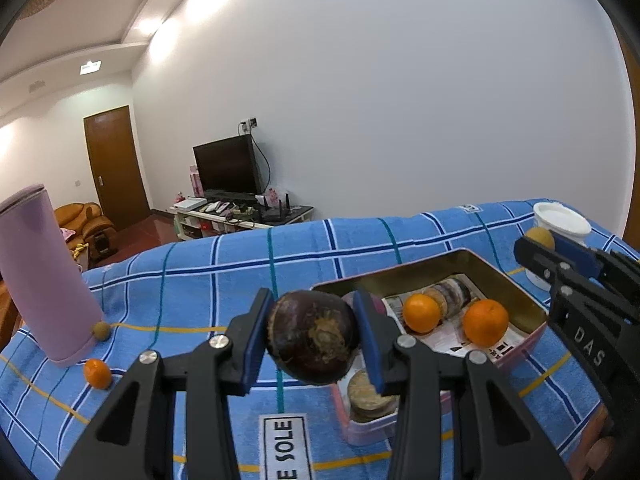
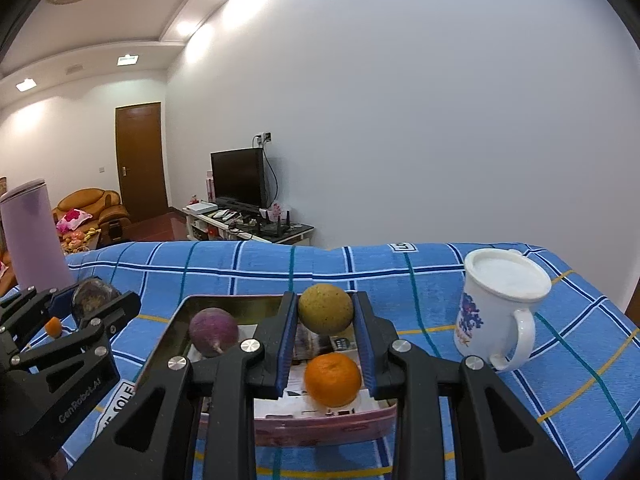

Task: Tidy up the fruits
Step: 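Lower the dark brown fruit into the tin with the left tool while the right tool holds its fruit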

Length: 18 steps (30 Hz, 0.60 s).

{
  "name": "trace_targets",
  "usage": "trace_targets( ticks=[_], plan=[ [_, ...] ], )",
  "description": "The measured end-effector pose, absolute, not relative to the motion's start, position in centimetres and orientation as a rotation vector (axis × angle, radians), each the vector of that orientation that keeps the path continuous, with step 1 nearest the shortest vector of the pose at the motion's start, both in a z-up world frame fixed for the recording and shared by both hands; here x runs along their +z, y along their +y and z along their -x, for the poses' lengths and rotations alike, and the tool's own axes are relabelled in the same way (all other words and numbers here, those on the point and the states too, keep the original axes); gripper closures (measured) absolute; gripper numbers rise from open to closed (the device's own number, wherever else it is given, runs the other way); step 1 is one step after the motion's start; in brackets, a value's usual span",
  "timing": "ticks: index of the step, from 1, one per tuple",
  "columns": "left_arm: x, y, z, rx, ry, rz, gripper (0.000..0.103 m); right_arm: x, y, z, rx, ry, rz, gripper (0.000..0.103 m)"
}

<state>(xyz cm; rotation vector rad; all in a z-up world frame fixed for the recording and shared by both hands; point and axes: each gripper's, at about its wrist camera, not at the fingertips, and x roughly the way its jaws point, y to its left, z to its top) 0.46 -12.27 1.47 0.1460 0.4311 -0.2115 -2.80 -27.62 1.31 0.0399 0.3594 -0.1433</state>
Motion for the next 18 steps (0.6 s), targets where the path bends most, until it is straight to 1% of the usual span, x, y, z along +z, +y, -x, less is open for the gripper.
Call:
trace_targets(
  ticks=[13, 18],
  plan=[
    [1.5, -12.1, -1.5, -0.215, 0.441, -0.124, 0.06, 1.6, -28.9, 2.6, -0.189, 0.347, -0.028, 0.073],
    [1.8, -12.5, -2.5, -0.228, 0.463, -0.092, 0.06, 1.4, -30.5, 2.1, -0.216, 0.357, -0.065, 0.073]
  ],
)
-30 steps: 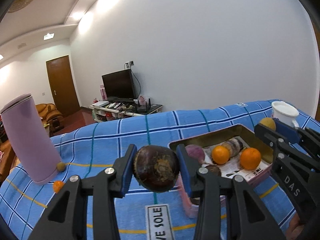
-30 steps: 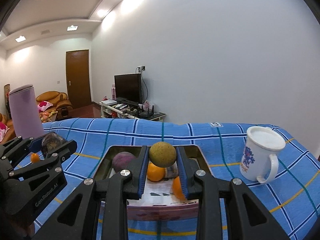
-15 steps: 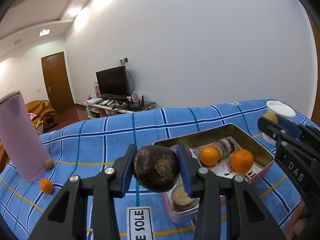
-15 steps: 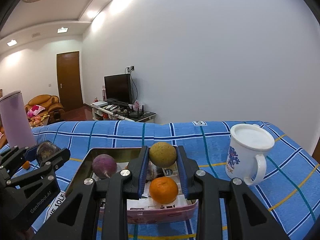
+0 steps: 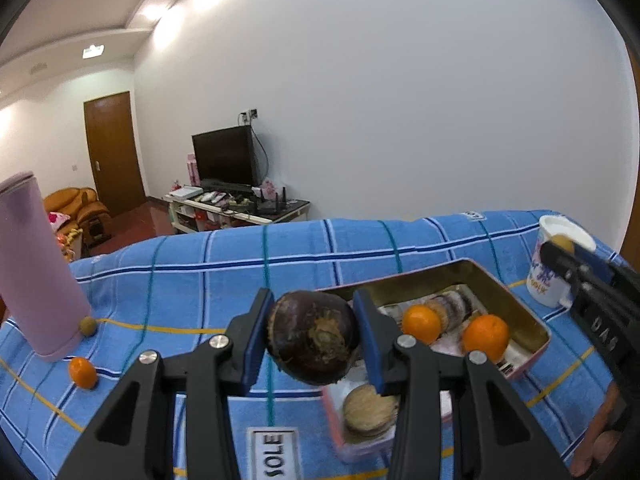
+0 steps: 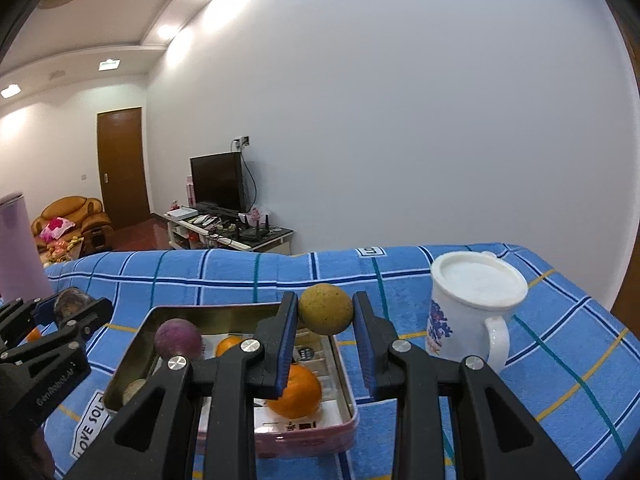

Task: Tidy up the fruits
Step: 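Lower the dark brown fruit into the tin with the left tool while the right tool holds its fruit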

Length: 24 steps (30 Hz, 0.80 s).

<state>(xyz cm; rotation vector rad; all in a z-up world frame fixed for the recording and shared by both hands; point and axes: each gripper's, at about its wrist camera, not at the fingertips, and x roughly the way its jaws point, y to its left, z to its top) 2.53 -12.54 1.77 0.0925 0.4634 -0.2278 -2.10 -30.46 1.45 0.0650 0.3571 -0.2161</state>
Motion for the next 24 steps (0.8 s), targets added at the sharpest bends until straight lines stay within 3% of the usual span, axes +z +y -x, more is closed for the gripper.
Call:
trace_targets(
  ticks=[24],
  plan=[
    [-0.8, -17.3, -3.9, -0.312, 0.548, -0.113, 0.06, -0.8, -30.9, -1.3, -0.19, 0.497, -0.066, 0.073]
  ],
)
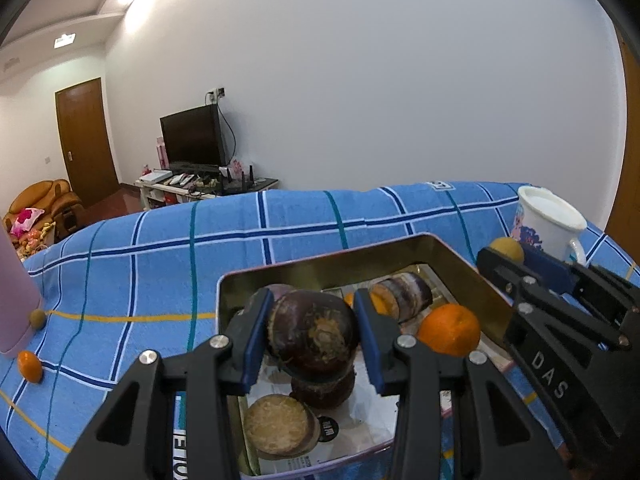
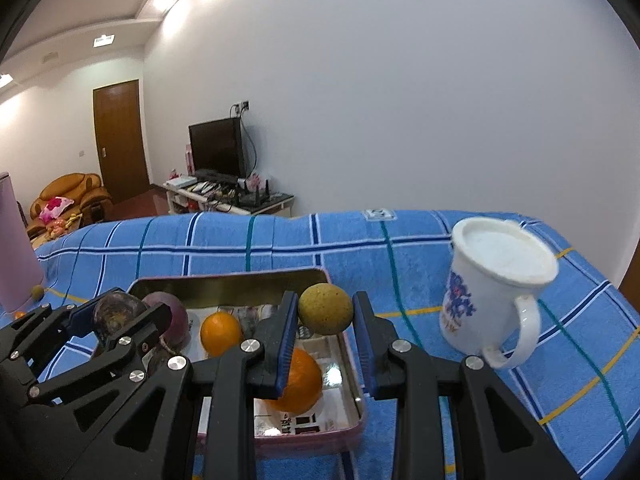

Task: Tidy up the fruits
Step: 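Lower the dark brown fruit into the tin with the left tool while the right tool holds its fruit, then lower the yellow-green fruit into the tin and open the right tool while the left tool opens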

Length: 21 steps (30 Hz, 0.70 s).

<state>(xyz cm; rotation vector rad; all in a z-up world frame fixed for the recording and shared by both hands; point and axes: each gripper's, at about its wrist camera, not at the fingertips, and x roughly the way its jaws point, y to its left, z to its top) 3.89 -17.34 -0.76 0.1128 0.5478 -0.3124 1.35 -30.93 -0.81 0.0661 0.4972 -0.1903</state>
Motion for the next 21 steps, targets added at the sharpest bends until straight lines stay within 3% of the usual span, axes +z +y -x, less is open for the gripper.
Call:
trace_targets(
  ticks=[21],
  plan=[
    [-1.2, -17.9, -4.4, -0.329, 0.583, -0.126, 0.06, -2.6, -30.4, -2.9, -0.126, 0.615, -0.062, 0.073]
  ],
)
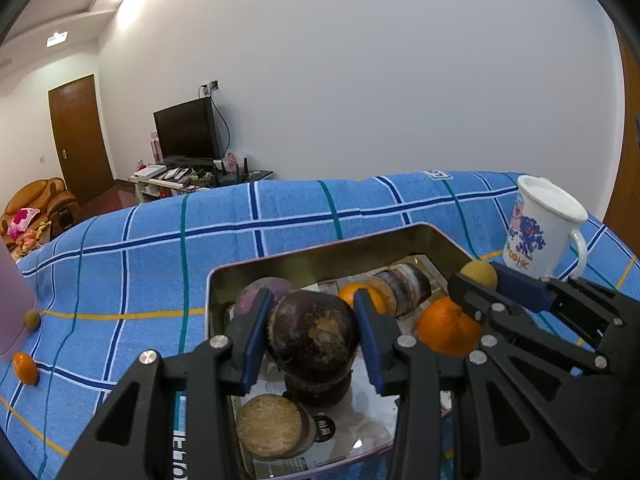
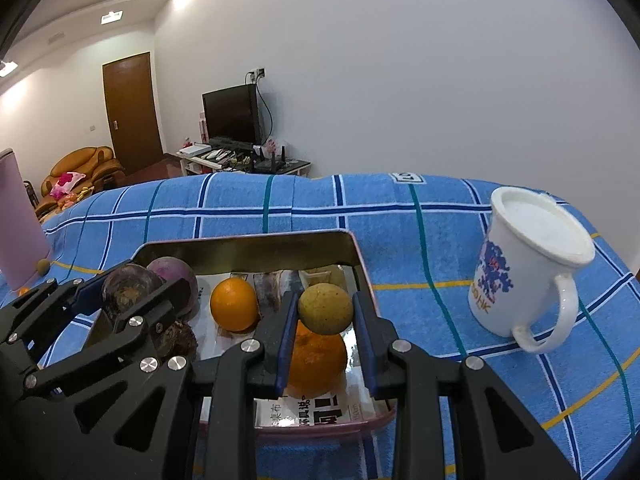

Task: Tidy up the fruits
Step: 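Lower the yellow-green fruit into the tin and open the right tool while the left tool opens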

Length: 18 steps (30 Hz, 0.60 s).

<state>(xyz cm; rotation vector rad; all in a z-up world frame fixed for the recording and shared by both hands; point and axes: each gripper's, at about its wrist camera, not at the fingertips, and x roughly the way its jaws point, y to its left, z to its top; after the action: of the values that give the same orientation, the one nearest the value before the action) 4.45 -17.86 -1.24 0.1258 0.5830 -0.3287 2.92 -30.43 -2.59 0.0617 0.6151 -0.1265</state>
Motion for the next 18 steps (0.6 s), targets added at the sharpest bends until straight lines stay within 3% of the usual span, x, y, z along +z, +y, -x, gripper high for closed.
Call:
trace_targets(
  ticks=[18],
  plan=[
    [-1.34, -17.72, -4.58, -0.326, 0.592, -0.115, 0.06, -3.4, -30.61, -3.78, -0.076, 0.661, -0.103, 0.073]
  ],
)
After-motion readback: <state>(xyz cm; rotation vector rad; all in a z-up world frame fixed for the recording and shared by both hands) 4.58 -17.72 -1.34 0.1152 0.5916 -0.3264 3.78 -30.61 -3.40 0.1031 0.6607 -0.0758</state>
